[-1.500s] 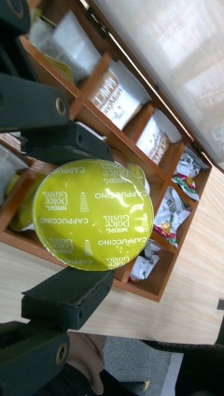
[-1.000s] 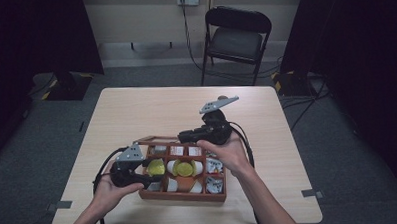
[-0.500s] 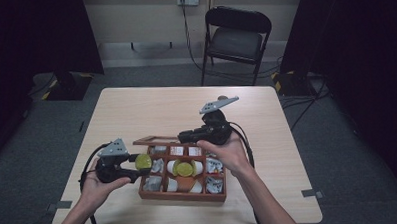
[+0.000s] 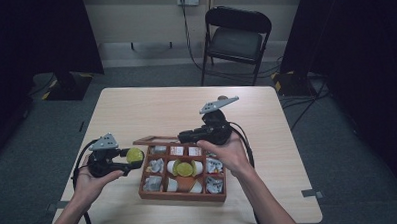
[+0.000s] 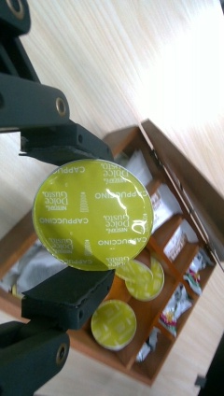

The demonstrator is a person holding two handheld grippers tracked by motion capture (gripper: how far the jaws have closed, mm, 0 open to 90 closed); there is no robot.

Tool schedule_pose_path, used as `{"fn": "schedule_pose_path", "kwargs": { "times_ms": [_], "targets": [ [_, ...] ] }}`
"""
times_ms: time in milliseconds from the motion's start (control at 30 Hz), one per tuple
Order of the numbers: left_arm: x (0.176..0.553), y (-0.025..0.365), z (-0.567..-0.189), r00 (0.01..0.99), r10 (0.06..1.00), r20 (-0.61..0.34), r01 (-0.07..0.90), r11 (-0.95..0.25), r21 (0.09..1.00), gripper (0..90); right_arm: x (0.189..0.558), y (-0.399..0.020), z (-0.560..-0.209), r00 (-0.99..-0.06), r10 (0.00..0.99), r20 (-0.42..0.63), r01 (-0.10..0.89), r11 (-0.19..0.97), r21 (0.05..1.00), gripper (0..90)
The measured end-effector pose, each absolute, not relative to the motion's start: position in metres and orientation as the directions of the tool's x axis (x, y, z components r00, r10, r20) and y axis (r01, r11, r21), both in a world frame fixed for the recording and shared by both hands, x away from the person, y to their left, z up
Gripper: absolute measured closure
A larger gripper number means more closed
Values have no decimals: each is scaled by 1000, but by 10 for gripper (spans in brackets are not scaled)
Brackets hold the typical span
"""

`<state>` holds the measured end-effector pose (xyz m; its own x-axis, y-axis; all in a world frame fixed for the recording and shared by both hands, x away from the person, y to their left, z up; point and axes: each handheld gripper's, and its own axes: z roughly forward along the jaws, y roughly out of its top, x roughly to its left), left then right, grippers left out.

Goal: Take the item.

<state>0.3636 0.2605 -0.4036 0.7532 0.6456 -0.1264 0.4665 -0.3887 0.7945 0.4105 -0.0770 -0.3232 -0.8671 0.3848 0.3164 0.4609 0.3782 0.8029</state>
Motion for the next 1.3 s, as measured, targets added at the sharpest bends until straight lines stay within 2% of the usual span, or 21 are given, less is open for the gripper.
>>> {"fn": "schedule_pose_path", "kwargs": {
  "times_ms": [467, 833, 1300],
  "targets": [
    [385, 282, -404, 684, 719, -122, 514, -356, 780, 404, 411, -77, -323, -867, 385, 316, 461, 378, 803, 823],
    [409, 281, -424, 634, 764, -118, 565, -353, 746, 404, 410, -77, -323, -868, 384, 314, 459, 380, 803, 824],
    [415, 285, -458, 612, 782, -119, 624, -384, 681, 405, 409, -77, -324, -868, 384, 314, 459, 380, 803, 823]
  ]
}}
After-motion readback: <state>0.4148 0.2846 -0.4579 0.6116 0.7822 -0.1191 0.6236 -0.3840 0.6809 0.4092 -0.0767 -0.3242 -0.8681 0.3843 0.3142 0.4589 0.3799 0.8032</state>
